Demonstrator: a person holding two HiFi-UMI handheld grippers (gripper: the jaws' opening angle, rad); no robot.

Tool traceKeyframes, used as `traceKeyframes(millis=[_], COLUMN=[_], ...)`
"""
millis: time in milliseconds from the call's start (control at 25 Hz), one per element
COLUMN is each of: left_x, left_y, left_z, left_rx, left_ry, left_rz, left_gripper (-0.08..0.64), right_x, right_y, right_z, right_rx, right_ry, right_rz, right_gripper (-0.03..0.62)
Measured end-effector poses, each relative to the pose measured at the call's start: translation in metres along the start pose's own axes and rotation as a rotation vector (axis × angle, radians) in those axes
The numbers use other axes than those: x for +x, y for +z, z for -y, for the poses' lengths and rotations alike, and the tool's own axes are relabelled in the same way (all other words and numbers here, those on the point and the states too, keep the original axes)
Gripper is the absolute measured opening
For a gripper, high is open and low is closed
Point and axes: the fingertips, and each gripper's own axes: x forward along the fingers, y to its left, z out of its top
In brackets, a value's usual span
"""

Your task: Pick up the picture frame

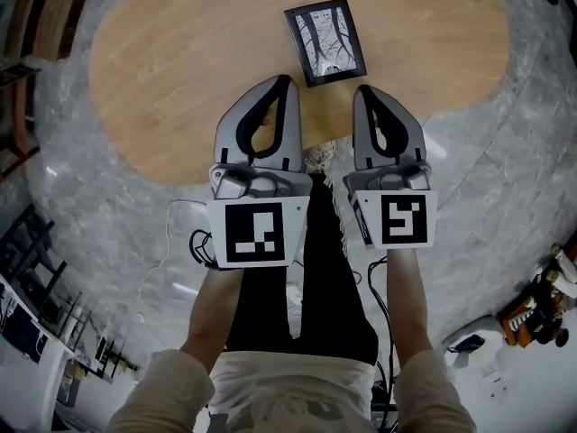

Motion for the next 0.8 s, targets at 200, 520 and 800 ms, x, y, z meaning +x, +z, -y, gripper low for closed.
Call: traceKeyframes(millis=[200,520,800], left_x=[-0.001,-0.001,-0.001], left_y=[-0.001,-0.002,-0.008], left_z=[-0.008,-0.016,-0.018], left_rx=[0.01,0.025,0.02], left_ry=[0.016,0.025,0.009], left_rz=[-0.005,-0.012,-0.02], left_gripper=[0.009,0.009,0.009], right_x=[0.007,0.024,0.032], right_y=[-0.002,-0.035,-0.11], right_z=[-0.001,-0.032,-0.037], right_rx=[-0.033,-0.275,-0.942], right_ry=[0.024,0.286,0.549], right_rz=[-0.022,-0.23,-0.547], right_gripper=[0.006,0.257,0.354])
